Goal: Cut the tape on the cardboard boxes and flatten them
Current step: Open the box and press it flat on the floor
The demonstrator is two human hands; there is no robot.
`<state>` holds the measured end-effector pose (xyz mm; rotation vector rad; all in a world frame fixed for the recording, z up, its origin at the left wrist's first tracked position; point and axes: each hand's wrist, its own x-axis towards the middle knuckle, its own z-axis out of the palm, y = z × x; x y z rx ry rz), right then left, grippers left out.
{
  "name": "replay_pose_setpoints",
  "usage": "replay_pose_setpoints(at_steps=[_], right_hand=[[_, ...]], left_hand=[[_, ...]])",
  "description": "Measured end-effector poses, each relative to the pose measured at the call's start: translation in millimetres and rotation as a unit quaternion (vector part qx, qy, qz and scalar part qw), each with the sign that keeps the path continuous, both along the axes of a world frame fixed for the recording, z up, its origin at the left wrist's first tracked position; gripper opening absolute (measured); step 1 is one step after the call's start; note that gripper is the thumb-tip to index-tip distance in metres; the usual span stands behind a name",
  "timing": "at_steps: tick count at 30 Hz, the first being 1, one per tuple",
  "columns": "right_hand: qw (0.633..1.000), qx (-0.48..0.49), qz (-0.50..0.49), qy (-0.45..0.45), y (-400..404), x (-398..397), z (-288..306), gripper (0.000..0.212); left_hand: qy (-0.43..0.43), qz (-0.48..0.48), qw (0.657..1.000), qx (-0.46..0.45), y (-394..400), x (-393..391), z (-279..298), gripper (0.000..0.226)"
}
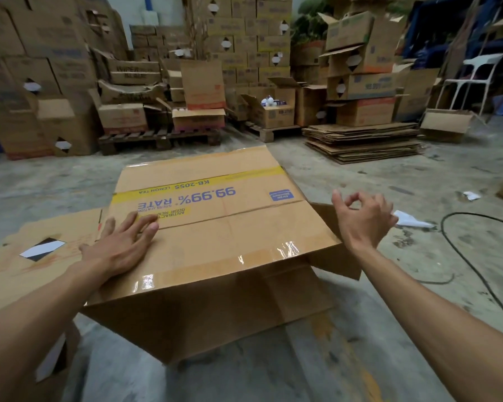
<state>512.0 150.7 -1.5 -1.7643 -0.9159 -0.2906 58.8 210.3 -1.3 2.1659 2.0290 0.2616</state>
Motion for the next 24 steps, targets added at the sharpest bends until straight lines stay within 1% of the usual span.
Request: replay_pose_setpoints(at_steps=[1, 2, 3, 4, 5, 6, 7, 8, 12, 14, 16, 18, 20, 21, 23, 24], right_hand=[[0.998, 0.009, -0.014, -0.053, 1.8, -12.0, 11.5, 0.033], [0.995, -0.013, -0.002, -0.097, 5.4, -22.6, 21.8, 0.033], [0.988, -0.081, 0.043, -0.122, 10.8, -32.2, 30.1, 0.039], [0.967, -0.197, 0.109, -0.119, 18.2, -39.3, 35.6, 0.056], [0.923, -0.331, 0.170, -0.099, 24.4, -45.5, 40.1, 0.077], [0.868, -0.441, 0.211, -0.092, 28.3, -51.2, 42.3, 0.093], [0.825, -0.504, 0.232, -0.103, 31.0, -56.2, 42.0, 0.101], [0.810, -0.521, 0.242, -0.121, 32.8, -60.3, 39.9, 0.105], [0.829, -0.474, 0.245, -0.164, 37.1, -75.7, 34.1, 0.102], [0.839, -0.443, 0.286, -0.134, 43.2, -82.8, 27.5, 0.100], [0.834, -0.427, 0.334, -0.106, 49.2, -92.5, 21.0, 0.101], [0.826, -0.423, 0.350, -0.127, 54.4, -104.5, 13.2, 0.110], [0.829, -0.409, 0.349, -0.156, 57.4, -116.4, 8.2, 0.120], [0.828, -0.405, 0.351, -0.165, 59.2, -121.9, 7.1, 0.122], [0.820, -0.403, 0.367, -0.176, 62.7, -134.2, 6.2, 0.124], [0.814, -0.405, 0.377, -0.178, 65.4, -141.2, 4.9, 0.124]], left_hand=[[-0.002, -0.006, 1.000, 0.001, 3.6, -1.8, -1.3, 0.072], [-0.002, -0.008, 1.000, 0.002, 7.0, -2.8, -3.1, 0.071], [0.003, -0.012, 1.000, 0.006, 7.4, -1.5, -3.8, 0.070], [0.003, -0.009, 1.000, 0.006, 7.1, 0.4, -4.7, 0.068], [0.005, -0.004, 1.000, 0.009, 6.4, 2.2, -5.1, 0.068], [0.002, 0.001, 1.000, 0.013, 6.9, 0.9, -6.2, 0.069], [0.002, 0.002, 1.000, 0.019, 6.9, -2.4, -7.0, 0.071], [-0.002, 0.003, 1.000, 0.022, 9.6, -9.3, -10.9, 0.072], [-0.011, 0.015, 1.000, 0.018, 18.5, -40.2, -26.8, 0.064], [-0.007, 0.027, 0.999, 0.019, 16.6, -46.2, -29.2, 0.065], [0.007, 0.042, 0.999, 0.011, 13.3, -49.0, -28.6, 0.074], [0.013, 0.073, 0.997, -0.005, 9.0, -53.6, -28.5, 0.083], [0.011, 0.110, 0.994, -0.027, 5.6, -63.3, -33.0, 0.082], [0.006, 0.122, 0.992, -0.033, 2.8, -69.7, -34.3, 0.084], [0.001, 0.150, 0.988, -0.031, -0.6, -86.0, -42.6, 0.096], [-0.014, 0.169, 0.985, -0.030, -1.0, -95.0, -49.5, 0.099]])
